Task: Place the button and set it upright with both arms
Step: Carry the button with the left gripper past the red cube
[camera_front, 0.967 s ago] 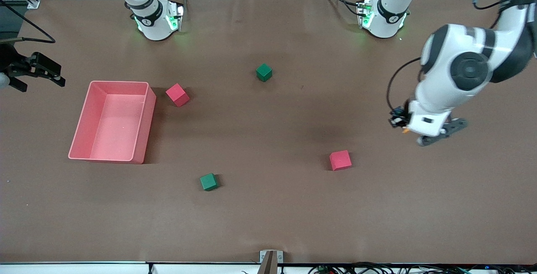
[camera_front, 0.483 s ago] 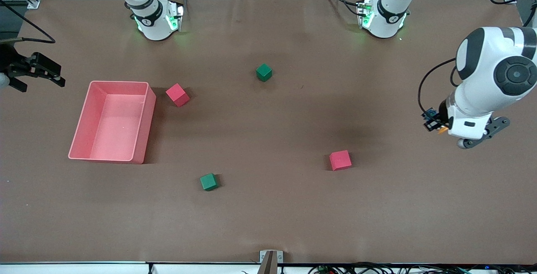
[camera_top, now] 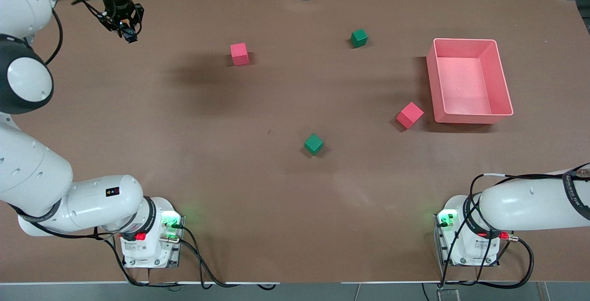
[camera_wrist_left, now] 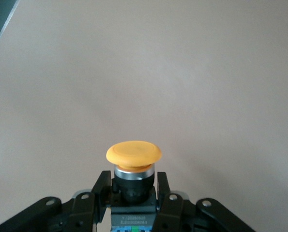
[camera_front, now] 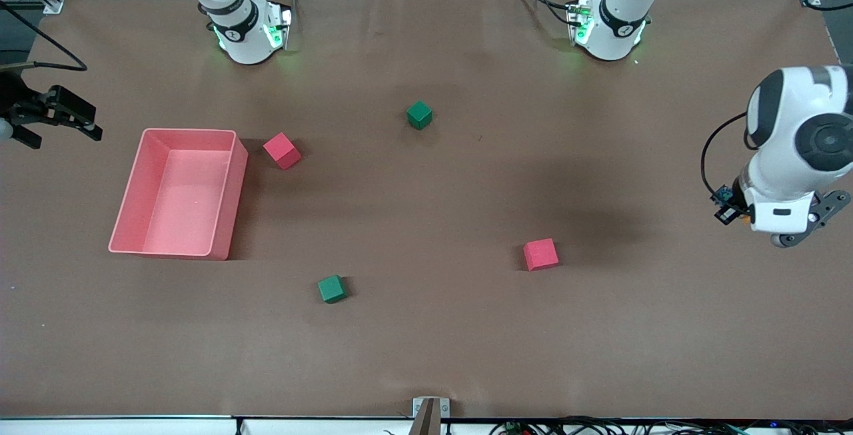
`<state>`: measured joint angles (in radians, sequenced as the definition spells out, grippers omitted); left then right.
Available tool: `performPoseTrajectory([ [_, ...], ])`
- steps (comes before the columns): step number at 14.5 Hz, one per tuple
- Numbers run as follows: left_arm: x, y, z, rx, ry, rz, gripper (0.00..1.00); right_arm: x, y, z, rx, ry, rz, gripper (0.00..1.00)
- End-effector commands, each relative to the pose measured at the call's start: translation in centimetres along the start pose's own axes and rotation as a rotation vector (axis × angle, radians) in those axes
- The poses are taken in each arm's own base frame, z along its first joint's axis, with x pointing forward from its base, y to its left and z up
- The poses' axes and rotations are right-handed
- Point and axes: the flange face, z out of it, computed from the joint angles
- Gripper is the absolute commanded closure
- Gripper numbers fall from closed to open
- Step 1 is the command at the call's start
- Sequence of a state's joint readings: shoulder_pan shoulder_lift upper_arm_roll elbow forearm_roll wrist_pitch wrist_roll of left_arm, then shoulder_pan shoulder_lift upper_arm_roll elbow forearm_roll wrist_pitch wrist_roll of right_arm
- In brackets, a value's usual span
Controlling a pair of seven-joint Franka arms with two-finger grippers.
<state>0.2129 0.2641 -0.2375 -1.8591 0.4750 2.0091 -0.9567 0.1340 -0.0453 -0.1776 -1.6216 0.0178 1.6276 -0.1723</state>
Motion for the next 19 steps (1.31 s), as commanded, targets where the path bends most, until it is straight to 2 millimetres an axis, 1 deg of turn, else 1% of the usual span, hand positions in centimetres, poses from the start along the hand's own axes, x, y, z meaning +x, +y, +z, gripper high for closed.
performPoseTrajectory([
  [1,-0.3,1.9,1.8,0.045,0.092,-0.105,1.0,-0.3,0.2,-0.4,-0.001,0.004,0.003,0.0],
  [3,-0.6,2.8,3.5,0.088,0.161,-0.181,1.0,-0.4,0.6,-0.7,-0.002,0.004,0.001,0.0],
  [4,-1.2,3.9,4.2,0.1,0.2,-0.215,1.0,-0.5,0.8,-0.8,-0.001,-0.002,0.002,0.0],
  [6,-1.6,4.7,5.7,0.122,0.278,-0.3,1.0,-0.6,0.7,-1.3,-0.009,-0.002,0.002,0.0],
  [8,-3.0,6.3,7.6,0.132,0.377,-0.365,1.0,-0.5,0.7,-1.5,-0.015,0.004,0.003,0.0],
  [9,-3.5,6.6,8.8,0.136,0.43,-0.412,0.99,-0.5,0.8,-1.6,-0.016,0.006,0.006,0.0],
  [10,-4.5,7.1,10.4,0.137,0.511,-0.44,0.99,-0.5,0.9,-1.7,-0.014,0.006,0.002,0.0],
  [12,-5.1,7.5,13.1,0.137,0.634,-0.505,0.99,-0.4,1.0,-1.4,-0.014,0.002,0.005,0.0],
  [13,-5.3,7.4,14.4,0.16,0.687,-0.518,0.99,-0.3,1.0,-1.3,-0.016,0.0,0.005,0.0],
  [14,-5.6,7.3,15.8,0.188,0.739,-0.534,0.99,-0.4,1.6,-1.6,-0.016,0.005,0.017,0.0],
  [15,-6.4,7.5,17.6,0.222,0.794,-0.543,0.99,-0.6,2.4,-2.0,-0.012,0.012,0.032,0.0],
  [17,-7.8,7.4,20.9,0.281,0.88,-0.569,0.99,-0.6,2.6,-2.1,-0.008,0.016,0.039,0.0],
  [18,-8.6,7.5,22.1,0.298,0.918,-0.589,0.99,-0.6,2.6,-2.1,-0.008,0.016,0.039,0.0],
  [19,-9.0,7.1,23.9,0.322,0.968,-0.61,0.99,-0.6,2.6,-2.1,-0.009,0.018,0.039,0.0],
])
